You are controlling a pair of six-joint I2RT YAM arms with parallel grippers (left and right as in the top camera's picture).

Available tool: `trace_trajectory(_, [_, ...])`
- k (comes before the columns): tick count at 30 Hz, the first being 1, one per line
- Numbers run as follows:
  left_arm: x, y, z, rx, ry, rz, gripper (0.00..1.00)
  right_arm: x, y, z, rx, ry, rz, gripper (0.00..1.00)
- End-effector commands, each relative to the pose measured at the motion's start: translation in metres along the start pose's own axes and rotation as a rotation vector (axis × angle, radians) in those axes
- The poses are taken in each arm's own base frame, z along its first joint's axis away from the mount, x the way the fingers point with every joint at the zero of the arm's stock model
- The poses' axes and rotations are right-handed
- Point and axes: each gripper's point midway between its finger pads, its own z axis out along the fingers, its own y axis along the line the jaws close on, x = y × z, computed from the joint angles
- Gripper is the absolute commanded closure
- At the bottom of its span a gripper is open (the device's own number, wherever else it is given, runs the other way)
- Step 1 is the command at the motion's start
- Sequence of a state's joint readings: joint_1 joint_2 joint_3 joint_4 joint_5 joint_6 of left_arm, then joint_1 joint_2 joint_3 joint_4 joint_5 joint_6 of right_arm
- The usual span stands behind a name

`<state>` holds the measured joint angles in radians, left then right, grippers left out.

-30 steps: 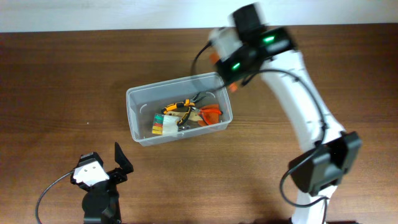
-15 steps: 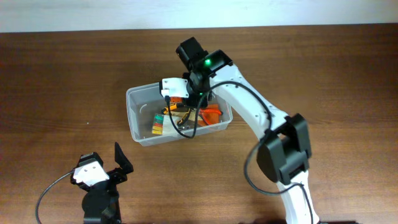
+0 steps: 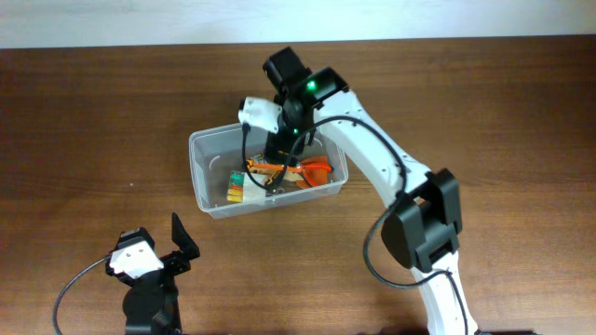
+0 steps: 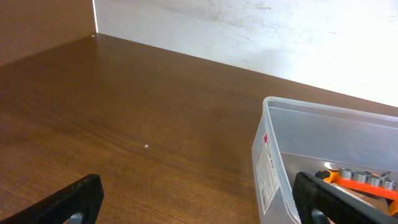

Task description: Pack container

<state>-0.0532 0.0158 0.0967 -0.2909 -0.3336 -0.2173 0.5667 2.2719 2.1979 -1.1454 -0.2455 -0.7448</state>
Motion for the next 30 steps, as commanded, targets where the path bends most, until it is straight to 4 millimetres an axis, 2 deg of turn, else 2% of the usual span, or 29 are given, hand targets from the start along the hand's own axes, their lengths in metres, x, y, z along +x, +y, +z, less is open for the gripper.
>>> trace_trajectory(1, [0.001,0.0,0.0,0.0,0.0,0.01,0.01,-0.043,0.001,-0.089,0.091,-0.161,0.23,0.02])
trace_trajectory(4, [0.001,0.0,0.0,0.0,0.0,0.01,0.01,-0.049,0.011,-0.131,0.094,-0.203,0.386,0.01])
trace_trajectory(8, [0.001,0.0,0.0,0.0,0.0,0.01,0.01,-0.051,0.027,-0.173,0.081,-0.244,0.49,0.02])
trace_trajectory(9, [0.001,0.0,0.0,0.0,0.0,0.01,0.01,-0.056,0.043,-0.191,0.032,-0.288,0.475,0.02])
trace_trajectory(13, [0.001,0.0,0.0,0.0,0.0,0.01,0.01,-0.075,0.081,-0.235,-0.099,-0.423,0.415,0.02])
trace_trajectory(15, [0.001,0.0,0.0,0.0,0.0,0.01,0.01,-0.079,0.091,-0.249,-0.128,-0.459,0.395,0.02])
trace_trajectory(18, [0.001,0.0,0.0,0.0,0.0,0.01,0.01,-0.07,0.101,-0.255,-0.144,-0.437,0.407,0.02])
trace_trajectory(20, [0.001,0.0,0.0,0.0,0.0,0.01,0.01,-0.065,0.094,-0.255,-0.095,-0.42,0.417,0.02])
trace_trajectory(24, [0.001,0.0,0.0,0.0,0.0,0.01,0.01,-0.04,0.05,-0.257,0.09,-0.38,0.484,0.01])
trace_trajectory(26, [0.001,0.0,0.0,0.0,0.001,0.01,0.01,-0.031,0.03,-0.27,0.129,-0.421,0.487,0.02])
trace_trajectory(30, [0.001,0.0,0.0,0.0,0.0,0.01,0.01,-0.021,0.017,-0.307,0.141,-0.539,0.349,0.02])
